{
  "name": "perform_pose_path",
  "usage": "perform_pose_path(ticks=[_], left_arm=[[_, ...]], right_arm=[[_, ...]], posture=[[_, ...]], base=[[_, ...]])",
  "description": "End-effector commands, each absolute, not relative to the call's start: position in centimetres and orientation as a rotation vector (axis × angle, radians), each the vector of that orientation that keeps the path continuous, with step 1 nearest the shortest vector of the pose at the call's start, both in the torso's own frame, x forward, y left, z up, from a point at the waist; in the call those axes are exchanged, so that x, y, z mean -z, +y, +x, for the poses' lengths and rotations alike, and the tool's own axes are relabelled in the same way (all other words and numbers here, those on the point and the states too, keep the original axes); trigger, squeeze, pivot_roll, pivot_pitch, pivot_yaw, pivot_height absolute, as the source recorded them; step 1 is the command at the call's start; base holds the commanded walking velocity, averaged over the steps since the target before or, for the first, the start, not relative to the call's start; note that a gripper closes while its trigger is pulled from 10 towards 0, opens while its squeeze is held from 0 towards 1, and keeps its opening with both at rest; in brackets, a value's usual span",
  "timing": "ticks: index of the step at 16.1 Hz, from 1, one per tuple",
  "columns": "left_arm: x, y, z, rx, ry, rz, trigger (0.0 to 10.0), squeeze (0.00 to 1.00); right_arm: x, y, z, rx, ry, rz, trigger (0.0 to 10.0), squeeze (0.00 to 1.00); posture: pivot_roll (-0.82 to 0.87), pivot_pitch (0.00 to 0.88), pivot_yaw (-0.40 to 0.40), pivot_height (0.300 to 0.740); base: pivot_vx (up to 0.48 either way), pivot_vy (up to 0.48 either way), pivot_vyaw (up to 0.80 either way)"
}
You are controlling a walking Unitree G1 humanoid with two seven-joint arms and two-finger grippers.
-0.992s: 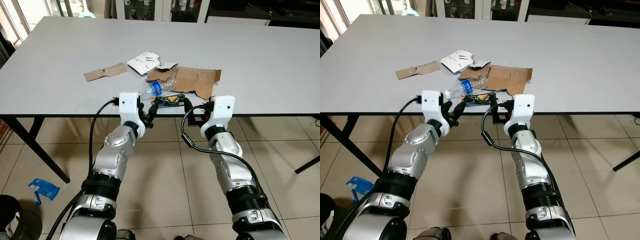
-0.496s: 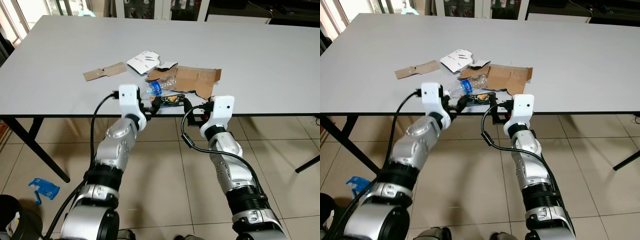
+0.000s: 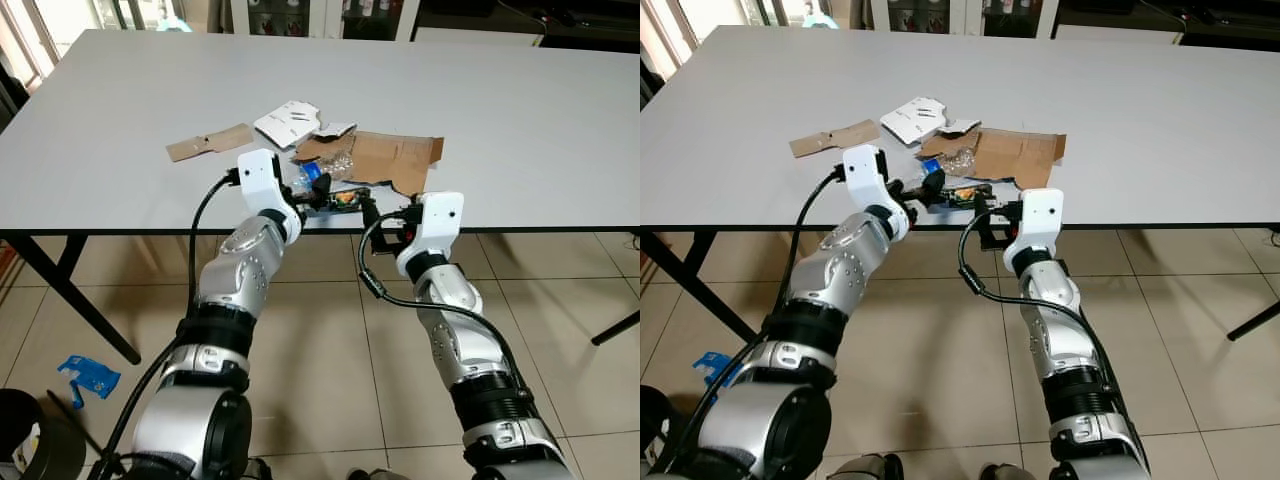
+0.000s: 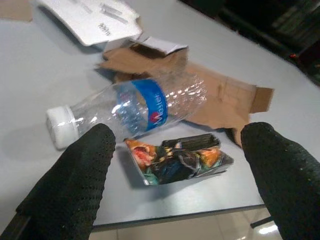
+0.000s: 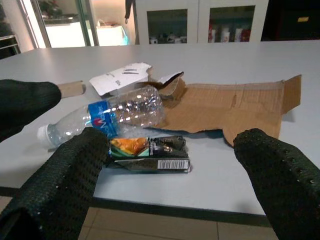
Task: Picking trash to rubbish bin
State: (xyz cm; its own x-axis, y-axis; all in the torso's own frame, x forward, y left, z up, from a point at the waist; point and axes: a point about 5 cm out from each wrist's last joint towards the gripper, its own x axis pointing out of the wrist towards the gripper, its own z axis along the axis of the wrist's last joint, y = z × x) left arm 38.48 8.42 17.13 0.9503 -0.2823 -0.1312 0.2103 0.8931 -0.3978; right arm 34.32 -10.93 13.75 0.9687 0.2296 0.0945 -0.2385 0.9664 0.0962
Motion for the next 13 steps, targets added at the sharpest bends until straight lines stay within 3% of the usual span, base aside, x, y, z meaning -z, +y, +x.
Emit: perform_pose_path(ticks=[1,5,6,13], left_arm=[[-17.5,7.5,38.7,0.252,0.212,-0.389,10.0,1.00],[-17.5,6.1,38.9,0.233,0.249,-0.358,10.0,1.00],[-17.4,5.8,38.9,0.233,0.262,-0.352,10.0,0.00],[-18.3,5.6,39.8,0.183,0.302,-0.335,10.0,0.00]], right_arm=[[-13.7,-11.2,34.1,-0.237,-0.079,0.111,10.0,0.00],[-13.7,-11.1,34.1,-0.245,-0.078,0.110,10.0,0.00],[-13.7,-11.1,34.0,-0.247,-0.077,0.110,10.0,0.00],[-13.8,-10.5,33.6,-0.335,-0.063,0.116,10.0,0.00]], posture=[[-0.02,0.108,-0.034,0.740],[-0.03,0.108,-0.031,0.740],[-0.03,0.110,-0.030,0.740],[-0.04,0.118,-0.022,0.740]], base=[[0.000,0.000,0.00],[0.000,0.000,0.00],[0.000,0.000,0.00],[0.000,0.000,0.00]])
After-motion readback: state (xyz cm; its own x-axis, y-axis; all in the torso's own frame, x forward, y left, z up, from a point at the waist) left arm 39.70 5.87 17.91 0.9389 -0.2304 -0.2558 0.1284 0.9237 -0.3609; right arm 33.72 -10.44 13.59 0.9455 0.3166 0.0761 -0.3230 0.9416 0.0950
